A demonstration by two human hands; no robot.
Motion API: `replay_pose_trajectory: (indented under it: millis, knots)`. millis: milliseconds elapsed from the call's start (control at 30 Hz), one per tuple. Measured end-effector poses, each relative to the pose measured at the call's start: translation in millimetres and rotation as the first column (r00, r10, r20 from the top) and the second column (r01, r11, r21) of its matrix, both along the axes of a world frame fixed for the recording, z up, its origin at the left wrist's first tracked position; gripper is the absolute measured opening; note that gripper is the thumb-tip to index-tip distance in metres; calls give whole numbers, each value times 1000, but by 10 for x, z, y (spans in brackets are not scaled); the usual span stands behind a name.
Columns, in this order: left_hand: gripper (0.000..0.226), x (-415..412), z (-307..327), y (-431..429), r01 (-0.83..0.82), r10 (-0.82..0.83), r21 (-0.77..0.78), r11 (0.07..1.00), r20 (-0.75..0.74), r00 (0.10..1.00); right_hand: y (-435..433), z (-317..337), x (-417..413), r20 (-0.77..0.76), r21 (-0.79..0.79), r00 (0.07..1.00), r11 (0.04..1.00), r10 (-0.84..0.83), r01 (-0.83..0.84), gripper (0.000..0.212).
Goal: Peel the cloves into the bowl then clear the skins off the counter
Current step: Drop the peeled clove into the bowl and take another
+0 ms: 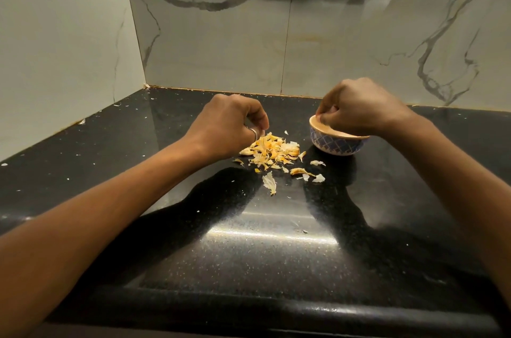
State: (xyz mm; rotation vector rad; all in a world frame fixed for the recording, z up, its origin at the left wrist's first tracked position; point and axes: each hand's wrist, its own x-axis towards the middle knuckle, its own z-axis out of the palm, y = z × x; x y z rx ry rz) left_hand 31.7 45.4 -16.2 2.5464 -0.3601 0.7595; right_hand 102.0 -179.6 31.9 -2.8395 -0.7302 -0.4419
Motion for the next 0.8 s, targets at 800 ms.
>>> replay_pose_trajectory:
  millis: [800]
  knots:
    - [22, -40, 57, 26, -277, 255, 86, 957, 206, 945, 414, -333, -224, -107, -152, 873, 860, 475, -487, 21]
